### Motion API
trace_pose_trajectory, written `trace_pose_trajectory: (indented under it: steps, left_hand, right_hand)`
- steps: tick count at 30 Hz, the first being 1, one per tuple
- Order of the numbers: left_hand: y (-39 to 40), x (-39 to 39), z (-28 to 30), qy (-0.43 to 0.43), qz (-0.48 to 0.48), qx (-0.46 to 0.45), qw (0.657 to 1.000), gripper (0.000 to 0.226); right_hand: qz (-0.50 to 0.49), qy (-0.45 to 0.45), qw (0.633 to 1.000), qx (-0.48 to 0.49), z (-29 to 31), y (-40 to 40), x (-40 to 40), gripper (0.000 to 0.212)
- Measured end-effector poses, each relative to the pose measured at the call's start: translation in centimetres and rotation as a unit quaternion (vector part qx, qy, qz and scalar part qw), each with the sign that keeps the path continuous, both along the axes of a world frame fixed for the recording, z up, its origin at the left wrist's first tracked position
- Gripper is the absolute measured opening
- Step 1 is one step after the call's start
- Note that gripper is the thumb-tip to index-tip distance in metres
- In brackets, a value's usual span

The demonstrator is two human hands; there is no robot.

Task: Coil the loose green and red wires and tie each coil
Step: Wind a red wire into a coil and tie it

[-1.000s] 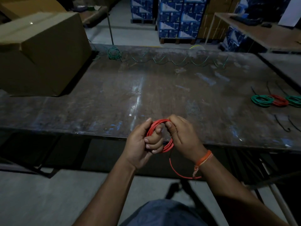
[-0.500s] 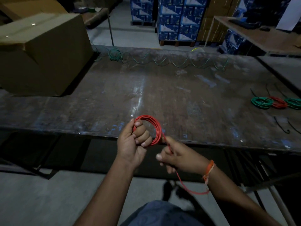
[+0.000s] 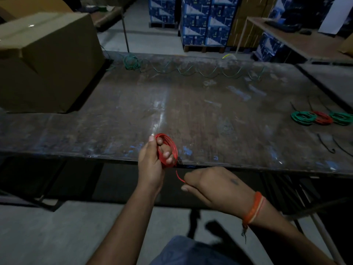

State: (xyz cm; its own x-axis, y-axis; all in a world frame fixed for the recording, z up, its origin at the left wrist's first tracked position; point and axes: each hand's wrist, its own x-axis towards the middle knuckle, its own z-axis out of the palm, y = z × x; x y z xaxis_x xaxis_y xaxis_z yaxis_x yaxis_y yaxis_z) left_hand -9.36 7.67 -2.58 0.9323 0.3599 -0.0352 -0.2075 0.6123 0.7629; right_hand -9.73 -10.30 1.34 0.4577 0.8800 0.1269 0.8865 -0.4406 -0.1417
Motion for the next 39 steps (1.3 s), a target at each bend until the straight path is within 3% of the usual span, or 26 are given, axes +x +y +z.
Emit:
trace_pose_trajectory:
  steps: [7,10,20,23,28,31,33,39]
  left_hand:
    - [-0.9,-0.8,0.3,0.0,0.004,0.24,0.971,0.041]
    - [-0.7,-1.2,0.4,-0.012,-0.001,0.29,0.957,0.045]
    - [-0.3,-1.9,0.9,-0.081,-0.146,0.249,0.954,0.038]
    - [0.0,-2.3,0.8,-0.073,-0.165,0.248,0.952,0.034]
    - [0.2,-2.7,0.8,-0.047,-0.2,0.149,0.967,0.031]
    - [0.1,-2.6,0.5,-0.052,-0.226,0.101,0.968,0.032]
    - [0.1,-2.4,0.5,-0.06,-0.245,0.081,0.964,0.031]
    - [0.0,-2.0,0.6,-0.08,-0.261,0.025,0.962,0.033]
  right_hand:
    - [0.025,0.044,0.993,0.108,1.7,1.4,-0.2,0.021]
    - [0.02,0.059,0.987,0.147,2.7,1.4,0.7,0.023]
    - [-0.071,0.051,0.952,0.292,4.2,1.4,5.2,0.017]
    - [-0.071,0.087,0.96,0.257,5.0,0.4,6.4,0.016]
    - [-0.056,0.086,0.987,0.125,5.8,-2.3,7.8,0.011]
    - [-0.085,0.063,0.985,0.14,5.7,-2.6,7.7,0.007]
    - [-0.11,0.12,0.965,0.203,5.5,-2.3,7.1,0.008]
    - [-0.136,0.323,0.86,0.372,3.9,-1.5,5.4,0.011]
